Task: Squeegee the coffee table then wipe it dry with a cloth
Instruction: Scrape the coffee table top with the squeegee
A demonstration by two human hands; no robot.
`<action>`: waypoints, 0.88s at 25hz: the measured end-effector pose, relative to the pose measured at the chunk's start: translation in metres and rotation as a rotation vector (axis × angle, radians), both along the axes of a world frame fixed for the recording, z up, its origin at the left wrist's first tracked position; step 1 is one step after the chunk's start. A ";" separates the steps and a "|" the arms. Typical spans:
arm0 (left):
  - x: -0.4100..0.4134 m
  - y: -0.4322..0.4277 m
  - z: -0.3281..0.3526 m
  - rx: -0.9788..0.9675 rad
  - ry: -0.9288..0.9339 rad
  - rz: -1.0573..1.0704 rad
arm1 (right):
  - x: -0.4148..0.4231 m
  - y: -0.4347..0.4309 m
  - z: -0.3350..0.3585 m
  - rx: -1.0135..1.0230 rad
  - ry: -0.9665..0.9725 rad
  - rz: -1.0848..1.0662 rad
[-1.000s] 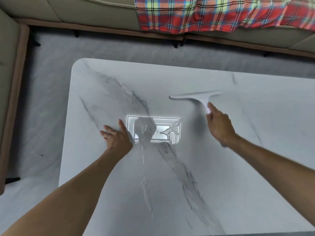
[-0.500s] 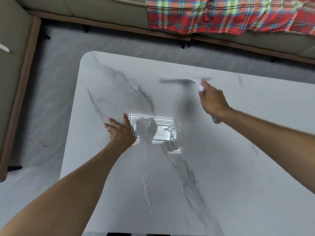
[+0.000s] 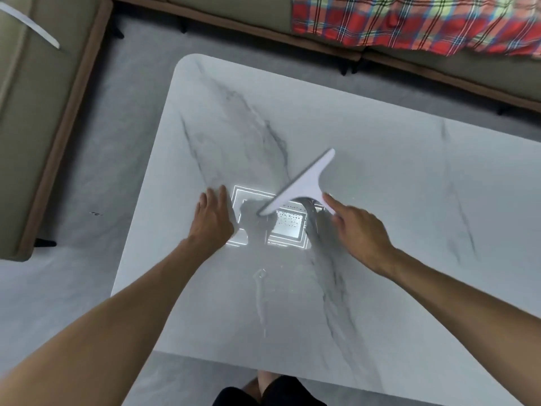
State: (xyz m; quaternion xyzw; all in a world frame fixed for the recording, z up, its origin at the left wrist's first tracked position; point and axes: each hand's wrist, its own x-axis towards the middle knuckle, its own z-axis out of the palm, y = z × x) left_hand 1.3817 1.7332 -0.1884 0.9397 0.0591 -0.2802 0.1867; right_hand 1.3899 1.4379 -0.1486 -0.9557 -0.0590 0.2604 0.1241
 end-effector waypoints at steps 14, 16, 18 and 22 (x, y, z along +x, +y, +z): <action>-0.160 0.012 0.041 -0.101 -0.036 0.509 | -0.089 -0.051 0.067 -0.125 -0.031 0.115; -0.178 0.030 0.039 -0.057 -0.070 0.624 | -0.096 0.000 0.059 -0.054 0.016 0.344; -0.196 0.045 0.034 -0.011 -0.068 0.723 | -0.111 0.060 0.044 0.049 0.082 0.584; -0.231 0.073 0.014 0.107 -0.076 0.830 | -0.162 0.165 0.003 0.201 0.279 0.840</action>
